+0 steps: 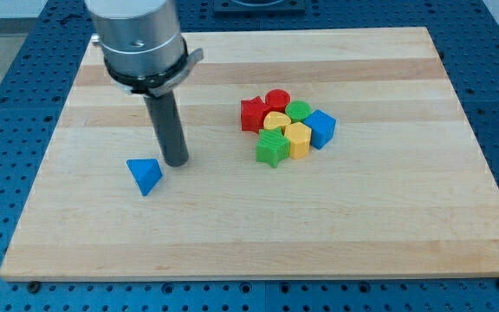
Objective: Push the blue triangle closer to the group of blocks
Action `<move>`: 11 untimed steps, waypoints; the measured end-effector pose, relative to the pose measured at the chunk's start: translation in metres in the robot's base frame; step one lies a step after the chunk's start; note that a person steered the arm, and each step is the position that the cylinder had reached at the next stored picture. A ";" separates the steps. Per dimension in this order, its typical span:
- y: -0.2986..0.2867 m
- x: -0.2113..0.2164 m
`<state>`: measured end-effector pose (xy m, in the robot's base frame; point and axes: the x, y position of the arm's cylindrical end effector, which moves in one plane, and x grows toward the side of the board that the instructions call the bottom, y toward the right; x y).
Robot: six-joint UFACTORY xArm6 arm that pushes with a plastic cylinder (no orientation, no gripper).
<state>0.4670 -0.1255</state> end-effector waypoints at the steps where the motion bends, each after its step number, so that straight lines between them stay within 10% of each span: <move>1: -0.025 -0.006; 4: -0.069 0.027; 6: 0.031 0.036; 11: 0.057 0.000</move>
<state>0.4670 -0.0681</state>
